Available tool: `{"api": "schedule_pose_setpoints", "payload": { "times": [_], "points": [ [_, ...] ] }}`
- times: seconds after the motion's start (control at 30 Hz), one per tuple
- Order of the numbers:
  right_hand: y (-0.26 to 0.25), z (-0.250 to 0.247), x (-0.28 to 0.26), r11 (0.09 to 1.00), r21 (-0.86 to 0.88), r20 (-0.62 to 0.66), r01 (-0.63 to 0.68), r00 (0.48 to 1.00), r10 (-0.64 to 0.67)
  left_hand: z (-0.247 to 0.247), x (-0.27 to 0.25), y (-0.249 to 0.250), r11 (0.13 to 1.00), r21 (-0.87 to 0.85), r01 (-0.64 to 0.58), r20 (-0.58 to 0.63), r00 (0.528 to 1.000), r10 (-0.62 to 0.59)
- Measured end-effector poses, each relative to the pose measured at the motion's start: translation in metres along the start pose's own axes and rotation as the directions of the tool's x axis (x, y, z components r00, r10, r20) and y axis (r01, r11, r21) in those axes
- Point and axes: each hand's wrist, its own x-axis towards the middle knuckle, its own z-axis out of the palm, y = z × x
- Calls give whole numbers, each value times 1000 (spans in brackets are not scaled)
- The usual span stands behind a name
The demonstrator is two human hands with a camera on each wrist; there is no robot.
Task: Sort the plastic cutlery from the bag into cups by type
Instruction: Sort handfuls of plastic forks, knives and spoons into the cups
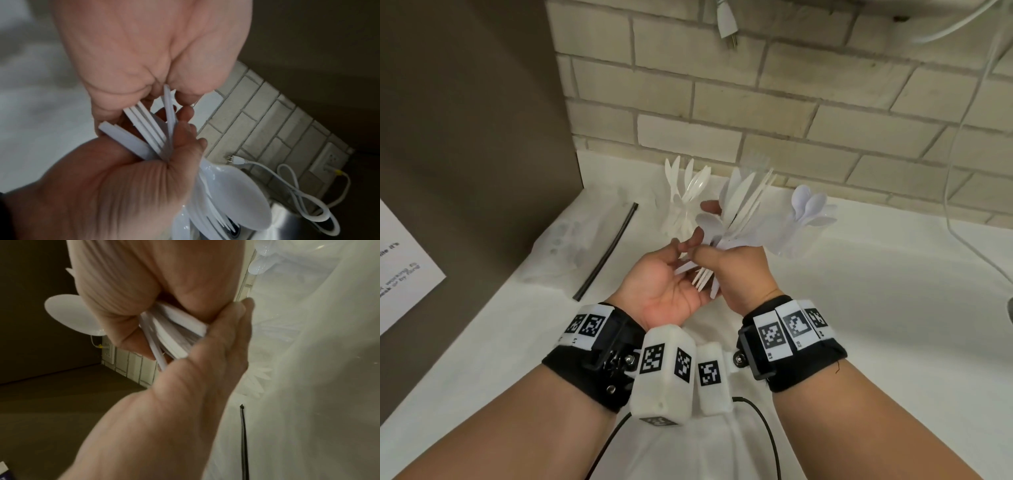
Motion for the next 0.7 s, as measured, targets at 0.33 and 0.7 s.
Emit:
{"api": "schedule_pose_setpoints", "payload": {
  "times": [0.33, 0.7],
  "points": [
    [5, -3, 3, 994, 42, 40, -105, 994, 104, -1, -5, -1, 964, 266, -23, 21, 1000, 18],
    [16, -4, 0, 904, -426, 340, 37, 932, 123, 23, -18, 5, 440, 812, -383, 225, 902, 369]
  ]
}}
